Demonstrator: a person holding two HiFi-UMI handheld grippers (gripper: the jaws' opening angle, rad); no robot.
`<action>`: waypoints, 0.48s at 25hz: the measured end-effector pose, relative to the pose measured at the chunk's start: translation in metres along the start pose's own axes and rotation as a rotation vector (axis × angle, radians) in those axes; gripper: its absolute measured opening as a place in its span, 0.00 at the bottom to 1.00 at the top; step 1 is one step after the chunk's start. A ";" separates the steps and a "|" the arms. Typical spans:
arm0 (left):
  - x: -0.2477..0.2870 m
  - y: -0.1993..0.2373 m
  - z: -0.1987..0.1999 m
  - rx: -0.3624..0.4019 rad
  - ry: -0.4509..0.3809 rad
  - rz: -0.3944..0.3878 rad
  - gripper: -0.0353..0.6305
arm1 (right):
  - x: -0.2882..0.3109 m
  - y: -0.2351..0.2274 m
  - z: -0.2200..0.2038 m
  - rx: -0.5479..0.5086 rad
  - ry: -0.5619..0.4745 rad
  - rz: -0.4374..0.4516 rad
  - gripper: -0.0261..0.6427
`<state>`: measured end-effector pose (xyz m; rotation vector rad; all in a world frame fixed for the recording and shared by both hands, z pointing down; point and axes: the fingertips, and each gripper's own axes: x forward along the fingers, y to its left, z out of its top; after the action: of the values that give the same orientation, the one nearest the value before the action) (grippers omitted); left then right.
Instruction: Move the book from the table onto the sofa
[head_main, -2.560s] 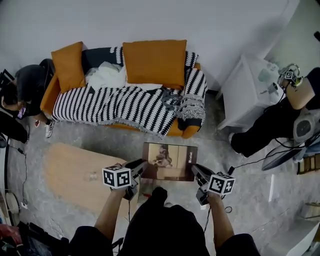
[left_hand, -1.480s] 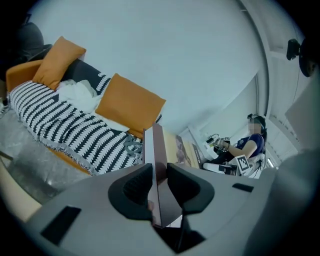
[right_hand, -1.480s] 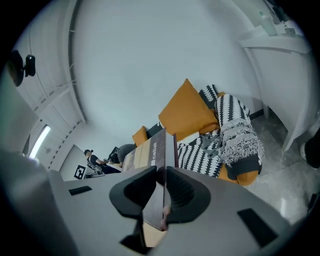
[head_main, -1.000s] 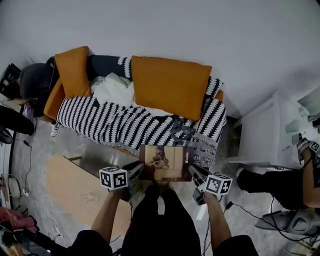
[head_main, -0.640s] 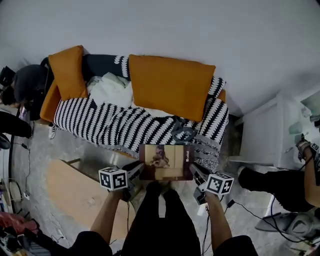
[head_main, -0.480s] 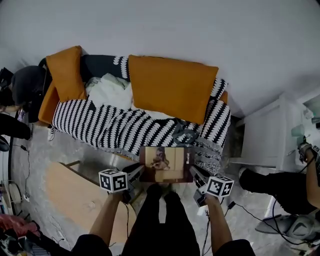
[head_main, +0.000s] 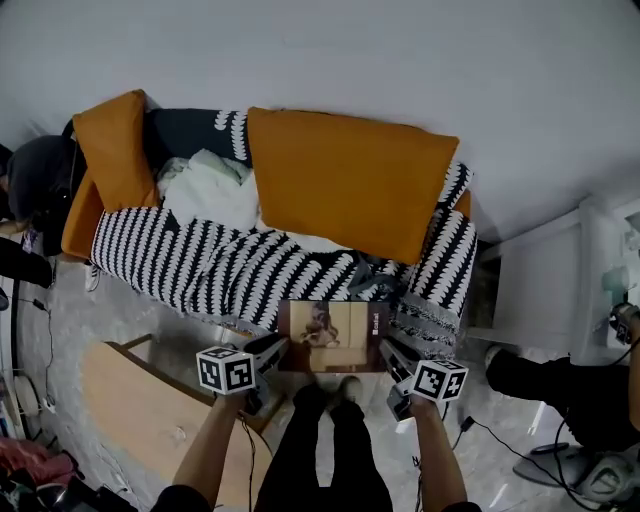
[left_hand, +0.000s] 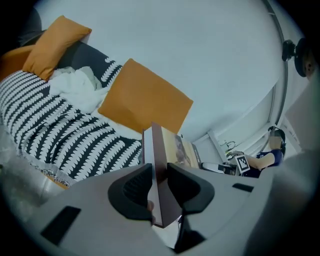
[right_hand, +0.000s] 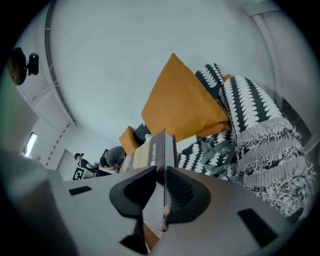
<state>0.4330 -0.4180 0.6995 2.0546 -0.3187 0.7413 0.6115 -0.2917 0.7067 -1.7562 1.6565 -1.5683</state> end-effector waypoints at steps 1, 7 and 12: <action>0.004 0.005 0.001 -0.001 0.004 0.000 0.21 | 0.006 -0.005 0.000 0.004 0.002 -0.002 0.16; 0.034 0.040 -0.005 -0.020 0.017 -0.004 0.21 | 0.040 -0.036 -0.002 0.010 0.016 -0.010 0.16; 0.066 0.076 -0.003 -0.038 0.002 -0.012 0.21 | 0.076 -0.068 -0.001 0.015 0.017 -0.019 0.16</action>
<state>0.4475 -0.4547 0.7925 2.0184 -0.3170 0.7250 0.6303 -0.3327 0.7976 -1.7610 1.6360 -1.6035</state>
